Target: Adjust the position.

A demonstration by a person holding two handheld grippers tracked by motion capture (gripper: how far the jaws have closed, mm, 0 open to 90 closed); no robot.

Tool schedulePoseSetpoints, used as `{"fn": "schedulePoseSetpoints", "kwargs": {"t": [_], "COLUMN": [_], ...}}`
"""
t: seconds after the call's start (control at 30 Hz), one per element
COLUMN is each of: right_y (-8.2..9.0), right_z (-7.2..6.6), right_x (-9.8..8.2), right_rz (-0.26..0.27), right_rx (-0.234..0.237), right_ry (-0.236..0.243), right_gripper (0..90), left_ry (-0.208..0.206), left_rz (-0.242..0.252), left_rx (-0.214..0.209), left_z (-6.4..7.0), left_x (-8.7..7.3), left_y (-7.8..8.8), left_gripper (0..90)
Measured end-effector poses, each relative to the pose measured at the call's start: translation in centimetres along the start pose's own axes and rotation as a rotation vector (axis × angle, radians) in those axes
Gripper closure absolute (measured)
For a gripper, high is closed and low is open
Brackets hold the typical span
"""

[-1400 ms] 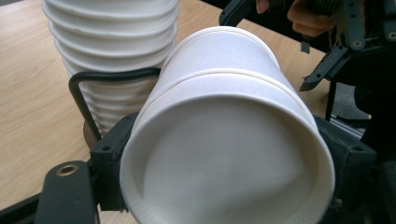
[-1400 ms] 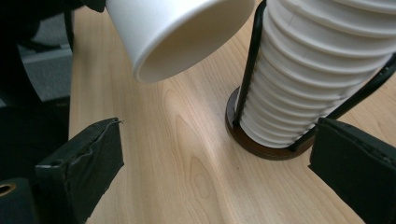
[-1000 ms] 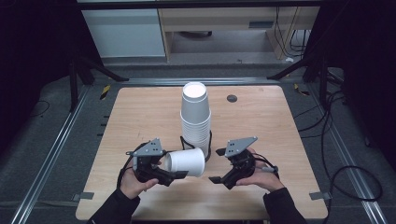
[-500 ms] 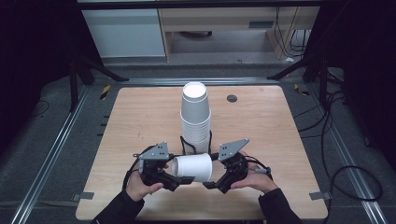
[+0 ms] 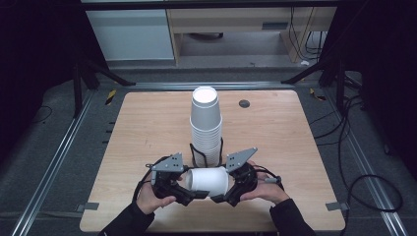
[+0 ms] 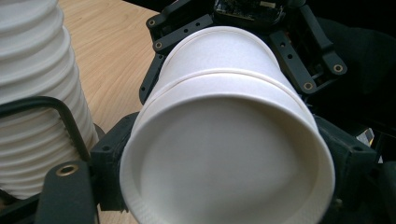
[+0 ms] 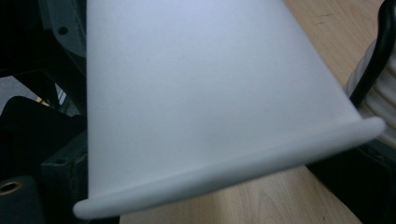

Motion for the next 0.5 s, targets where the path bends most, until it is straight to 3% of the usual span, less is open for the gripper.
{"fn": "schedulePoseSetpoints", "kwargs": {"t": [0.5], "right_y": [-0.09], "right_z": [0.15], "right_x": [-0.38], "right_rz": [-0.007], "right_rx": [0.012], "right_ry": [-0.006], "right_gripper": [10.0], "left_ry": [0.009], "left_rz": [-0.012], "left_rx": [-0.004], "left_z": [-0.26], "left_x": [-0.29], "left_y": [-0.19], "left_gripper": [20.3]}}
Point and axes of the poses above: each handheld gripper's, and its own axes: y roughly backward along the jaws, x roughly out of its top, z roughly to its right, the point moved 8 cm from there along -y, roughly forward along the jaws, and after that the axes turned 8 degrees about z, right-handed, at the moved point
